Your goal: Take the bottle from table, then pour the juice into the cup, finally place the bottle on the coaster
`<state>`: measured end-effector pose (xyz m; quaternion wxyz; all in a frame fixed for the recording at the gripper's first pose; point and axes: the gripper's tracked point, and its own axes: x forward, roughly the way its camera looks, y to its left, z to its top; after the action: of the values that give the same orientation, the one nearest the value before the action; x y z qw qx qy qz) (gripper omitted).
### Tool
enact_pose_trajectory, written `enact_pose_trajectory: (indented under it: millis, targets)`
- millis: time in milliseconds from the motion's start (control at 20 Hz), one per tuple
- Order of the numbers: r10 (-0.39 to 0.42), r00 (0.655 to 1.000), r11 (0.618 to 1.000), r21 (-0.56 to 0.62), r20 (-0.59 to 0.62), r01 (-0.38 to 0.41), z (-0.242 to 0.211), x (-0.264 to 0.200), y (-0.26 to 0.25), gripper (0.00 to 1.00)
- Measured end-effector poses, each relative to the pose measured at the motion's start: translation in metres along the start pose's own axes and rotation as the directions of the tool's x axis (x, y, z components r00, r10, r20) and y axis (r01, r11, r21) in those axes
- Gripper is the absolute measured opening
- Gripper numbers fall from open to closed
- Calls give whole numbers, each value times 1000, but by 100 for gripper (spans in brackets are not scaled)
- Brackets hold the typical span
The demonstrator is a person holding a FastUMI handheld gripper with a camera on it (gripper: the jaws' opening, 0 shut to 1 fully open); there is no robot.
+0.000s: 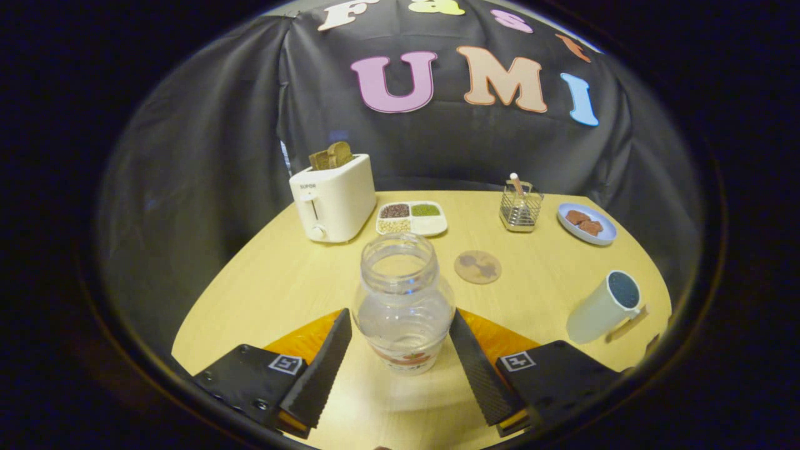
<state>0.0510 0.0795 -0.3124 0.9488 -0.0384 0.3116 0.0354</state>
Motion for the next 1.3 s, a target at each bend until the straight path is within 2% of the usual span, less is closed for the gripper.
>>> enact_pose_trajectory:
  millis: [500, 750, 850, 950, 1050, 1300]
  targets:
    - [-25, 999, 998, 59, -38, 27, 1, 2, -8, 75]
    - [92, 995, 977, 199, -44, -82, 14, 3, 4, 74]
    - [86, 996, 959, 273, -13, -79, 27, 5, -5, 74]
    - [90, 996, 921, 377, 31, -94, 42, 6, -9, 74]
    - [93, 991, 859, 495, 98, -130, 62, 5, -19, 73]
    - [52, 959, 643, 725, 279, -245, 106, 2, -56, 72]
